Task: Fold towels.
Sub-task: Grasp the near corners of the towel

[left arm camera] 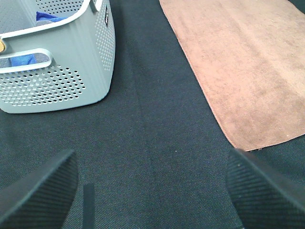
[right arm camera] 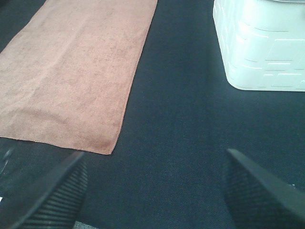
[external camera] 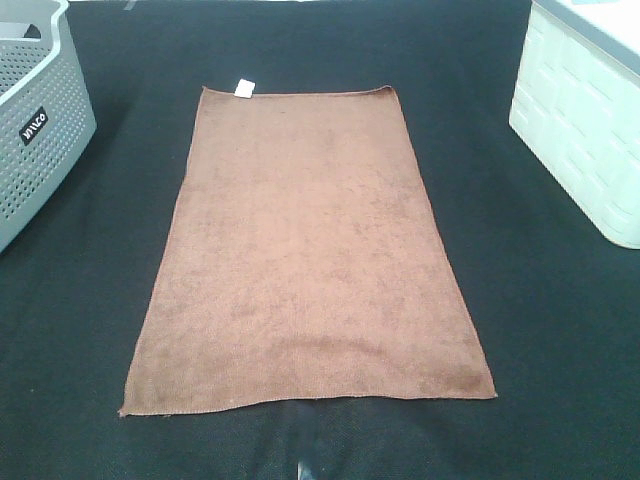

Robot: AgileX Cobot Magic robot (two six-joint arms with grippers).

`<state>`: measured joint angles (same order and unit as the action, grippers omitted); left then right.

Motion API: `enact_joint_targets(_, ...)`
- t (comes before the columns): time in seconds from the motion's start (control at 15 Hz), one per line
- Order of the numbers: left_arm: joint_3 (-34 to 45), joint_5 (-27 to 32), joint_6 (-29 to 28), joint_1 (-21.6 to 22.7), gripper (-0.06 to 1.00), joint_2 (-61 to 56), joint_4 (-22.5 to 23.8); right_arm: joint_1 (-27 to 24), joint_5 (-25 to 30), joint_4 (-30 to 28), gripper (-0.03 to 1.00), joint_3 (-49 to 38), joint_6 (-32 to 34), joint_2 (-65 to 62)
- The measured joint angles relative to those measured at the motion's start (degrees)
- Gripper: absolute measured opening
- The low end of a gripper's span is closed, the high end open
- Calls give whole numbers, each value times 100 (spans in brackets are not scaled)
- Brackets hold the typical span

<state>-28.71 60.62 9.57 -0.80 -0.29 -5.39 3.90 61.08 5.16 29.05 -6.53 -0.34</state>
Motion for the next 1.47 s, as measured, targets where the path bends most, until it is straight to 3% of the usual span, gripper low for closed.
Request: enact_joint_targets(1.47,0,0,0,0,80,0,0,0,0,0,73,0,0,0)
